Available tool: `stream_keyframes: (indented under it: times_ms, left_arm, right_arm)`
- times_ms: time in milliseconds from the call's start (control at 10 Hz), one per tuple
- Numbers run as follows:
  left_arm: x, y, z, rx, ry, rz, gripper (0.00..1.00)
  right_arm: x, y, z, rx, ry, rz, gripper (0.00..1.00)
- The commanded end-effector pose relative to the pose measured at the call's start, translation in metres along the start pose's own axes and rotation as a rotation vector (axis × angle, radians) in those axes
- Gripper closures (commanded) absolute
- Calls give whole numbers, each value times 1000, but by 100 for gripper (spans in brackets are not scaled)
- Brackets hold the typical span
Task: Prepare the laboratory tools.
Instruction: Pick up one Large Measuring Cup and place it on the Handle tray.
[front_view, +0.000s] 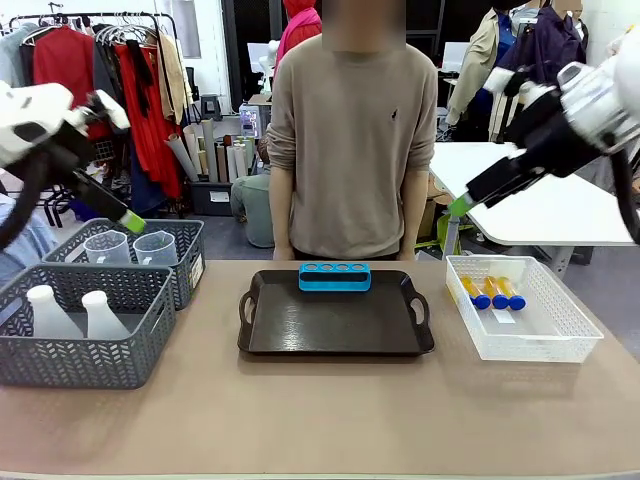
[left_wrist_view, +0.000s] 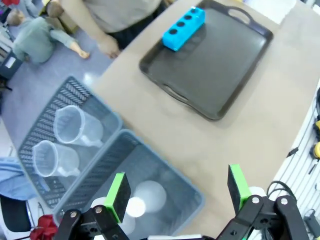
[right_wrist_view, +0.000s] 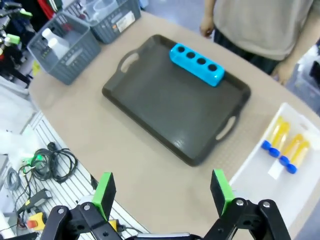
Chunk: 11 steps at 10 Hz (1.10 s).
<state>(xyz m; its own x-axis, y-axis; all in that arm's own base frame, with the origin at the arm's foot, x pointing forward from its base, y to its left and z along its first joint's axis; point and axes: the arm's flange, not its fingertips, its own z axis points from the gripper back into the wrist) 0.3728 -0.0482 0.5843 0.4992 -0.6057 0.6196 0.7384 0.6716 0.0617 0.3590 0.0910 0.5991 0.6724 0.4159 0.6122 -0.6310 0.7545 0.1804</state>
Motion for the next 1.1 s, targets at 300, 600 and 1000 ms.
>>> stream_keyframes:
  times_ms: [300, 600, 1000]
  left_arm:
    - [-7, 18, 21, 26, -45, 33, 0]
    - [-7, 18, 21, 26, -45, 33, 0]
    - [7, 26, 64, -30, -126, -21, 0]
  right_arm:
    - [1, -12, 28, -15, -10, -1, 0]
    - [1, -12, 28, -15, -10, -1, 0]
    - [16, -14, 70, 4, -108, 74, 0]
